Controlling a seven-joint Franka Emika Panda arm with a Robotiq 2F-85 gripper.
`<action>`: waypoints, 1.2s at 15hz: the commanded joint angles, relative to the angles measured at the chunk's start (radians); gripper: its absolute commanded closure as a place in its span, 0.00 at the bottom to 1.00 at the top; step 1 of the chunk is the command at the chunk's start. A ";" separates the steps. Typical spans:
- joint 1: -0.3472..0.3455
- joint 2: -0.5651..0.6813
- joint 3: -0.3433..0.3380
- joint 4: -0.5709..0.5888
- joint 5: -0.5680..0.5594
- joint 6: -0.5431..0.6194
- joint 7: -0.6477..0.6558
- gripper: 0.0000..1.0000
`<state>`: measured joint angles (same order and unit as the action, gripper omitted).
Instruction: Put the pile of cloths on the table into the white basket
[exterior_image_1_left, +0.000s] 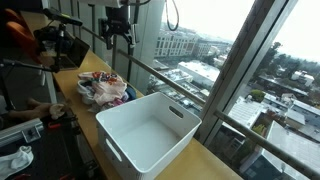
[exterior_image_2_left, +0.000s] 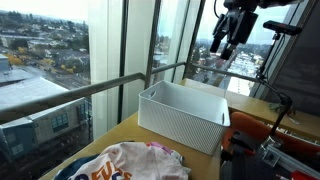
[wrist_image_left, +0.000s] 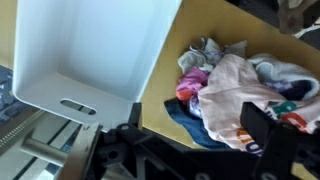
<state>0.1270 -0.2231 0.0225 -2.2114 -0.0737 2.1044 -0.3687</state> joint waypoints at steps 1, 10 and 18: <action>0.059 0.077 0.066 0.034 0.085 0.093 0.014 0.00; 0.144 0.421 0.222 0.126 -0.059 0.383 -0.032 0.00; 0.059 0.743 0.250 0.298 -0.053 0.460 -0.219 0.00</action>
<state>0.2343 0.4063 0.2426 -2.0167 -0.1341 2.5552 -0.5101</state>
